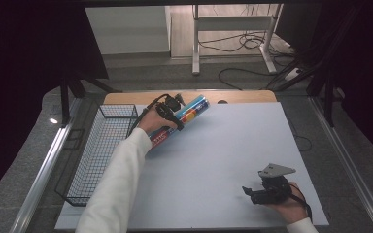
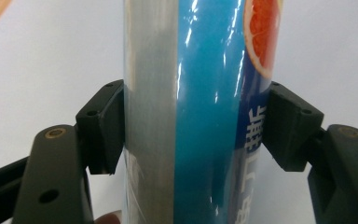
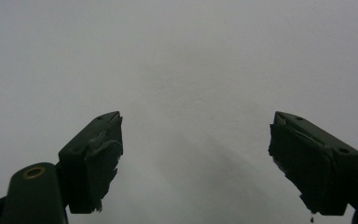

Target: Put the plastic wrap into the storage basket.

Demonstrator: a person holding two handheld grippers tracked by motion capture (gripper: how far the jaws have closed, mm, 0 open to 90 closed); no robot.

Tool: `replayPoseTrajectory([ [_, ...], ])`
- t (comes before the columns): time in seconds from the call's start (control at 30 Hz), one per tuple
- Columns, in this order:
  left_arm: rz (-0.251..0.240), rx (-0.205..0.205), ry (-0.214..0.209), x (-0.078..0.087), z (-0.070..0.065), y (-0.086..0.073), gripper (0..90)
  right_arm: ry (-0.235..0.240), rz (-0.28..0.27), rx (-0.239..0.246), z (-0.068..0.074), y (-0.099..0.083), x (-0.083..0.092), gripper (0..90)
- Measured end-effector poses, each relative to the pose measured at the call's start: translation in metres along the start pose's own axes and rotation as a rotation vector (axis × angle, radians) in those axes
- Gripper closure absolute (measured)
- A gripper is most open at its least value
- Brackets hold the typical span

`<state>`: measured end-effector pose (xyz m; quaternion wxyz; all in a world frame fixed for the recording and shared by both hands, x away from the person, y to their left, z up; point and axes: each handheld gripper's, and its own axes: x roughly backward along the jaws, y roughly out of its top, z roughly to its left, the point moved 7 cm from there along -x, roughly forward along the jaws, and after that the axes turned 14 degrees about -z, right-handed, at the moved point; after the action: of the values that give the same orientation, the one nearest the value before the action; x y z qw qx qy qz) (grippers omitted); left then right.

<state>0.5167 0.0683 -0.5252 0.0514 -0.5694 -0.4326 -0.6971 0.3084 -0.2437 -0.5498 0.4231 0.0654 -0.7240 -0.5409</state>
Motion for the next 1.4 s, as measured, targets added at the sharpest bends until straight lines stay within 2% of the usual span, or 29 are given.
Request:
replayPoseTrajectory([
  [0.1, -0.004, -0.002, 0.004, 0.016, -0.001, 0.003, 31.4, 0.000, -0.003, -0.001, 0.000, 0.001, 0.001, 18.1],
  [0.13, -0.004, -0.002, 0.004, 0.016, -0.001, 0.003, 31.5, -0.002, -0.004, -0.001, 0.000, 0.001, 0.001, 18.1],
  [0.17, -0.007, 0.007, 0.001, 0.025, -0.002, 0.004, 31.5, -0.003, -0.004, -0.002, 0.000, 0.001, 0.001, 18.1],
  [0.2, -0.007, 0.007, 0.001, 0.025, -0.002, 0.004, 31.6, -0.003, -0.005, -0.002, 0.000, 0.002, 0.001, 18.1],
  [0.23, -0.001, 0.001, 0.010, 0.034, -0.002, 0.005, 31.6, -0.003, -0.008, -0.001, 0.000, 0.002, 0.001, 18.1],
  [0.27, -0.001, 0.001, 0.010, 0.034, -0.002, 0.005, 31.5, -0.003, -0.008, -0.001, 0.000, 0.002, 0.001, 18.1],
  [0.33, -0.009, 0.005, 0.023, 0.047, -0.002, 0.006, 31.6, -0.002, -0.010, 0.003, 0.000, 0.003, 0.001, 18.2],
  [0.4, -0.008, 0.007, 0.022, 0.051, -0.003, 0.006, 31.6, -0.001, -0.012, 0.004, 0.001, 0.003, 0.002, 18.1],
  [0.43, 0.001, 0.004, 0.026, 0.059, -0.004, 0.005, 31.6, -0.001, -0.013, 0.004, 0.001, 0.004, 0.002, 18.2],
  [0.47, 0.001, 0.004, 0.026, 0.059, -0.004, 0.005, 31.5, -0.001, -0.013, 0.004, 0.001, 0.004, 0.002, 18.2],
  [0.5, 0.004, 0.011, 0.030, 0.068, -0.006, 0.004, 31.6, 0.000, -0.014, 0.001, 0.001, 0.004, 0.002, 18.1],
  [0.53, 0.004, 0.011, 0.030, 0.068, -0.006, 0.004, 31.6, 0.000, -0.014, 0.001, 0.001, 0.004, 0.002, 18.1],
  [0.63, 0.006, 0.036, 0.048, 0.083, -0.007, 0.000, 31.6, 0.002, -0.014, 0.001, 0.002, 0.004, 0.001, 18.2],
  [0.73, 0.003, 0.054, 0.055, 0.090, -0.007, -0.004, 31.6, 0.005, -0.015, 0.004, 0.004, 0.005, 0.001, 18.2],
  [0.77, 0.000, 0.071, 0.045, 0.096, -0.008, -0.007, 31.6, 0.005, -0.017, 0.003, 0.004, 0.005, 0.001, 18.2],
  [0.8, 0.000, 0.071, 0.045, 0.096, -0.008, -0.007, 31.6, 0.005, -0.017, 0.003, 0.004, 0.005, 0.001, 18.2],
  [0.83, -0.017, 0.085, 0.039, 0.100, -0.010, -0.009, 31.6, 0.005, -0.017, 0.003, 0.004, 0.006, 0.001, 18.2],
  [1.0, -0.034, 0.091, 0.016, 0.109, -0.014, -0.015, 31.6, 0.003, -0.017, 0.002, 0.004, 0.006, 0.001, 18.1],
  [1.17, -0.043, 0.099, 0.018, 0.117, -0.017, -0.020, 31.6, 0.005, -0.014, 0.003, 0.005, 0.007, 0.001, 18.2],
  [1.23, -0.035, 0.113, 0.025, 0.122, -0.018, -0.023, 31.6, 0.005, -0.014, 0.004, 0.005, 0.007, 0.000, 18.2],
  [1.3, -0.030, 0.107, 0.034, 0.127, -0.017, -0.026, 31.6, 0.004, -0.015, 0.003, 0.005, 0.007, 0.000, 18.2],
  [1.4, -0.027, 0.116, 0.027, 0.134, -0.017, -0.031, 31.6, 0.003, -0.016, 0.002, 0.004, 0.007, 0.000, 18.2],
])
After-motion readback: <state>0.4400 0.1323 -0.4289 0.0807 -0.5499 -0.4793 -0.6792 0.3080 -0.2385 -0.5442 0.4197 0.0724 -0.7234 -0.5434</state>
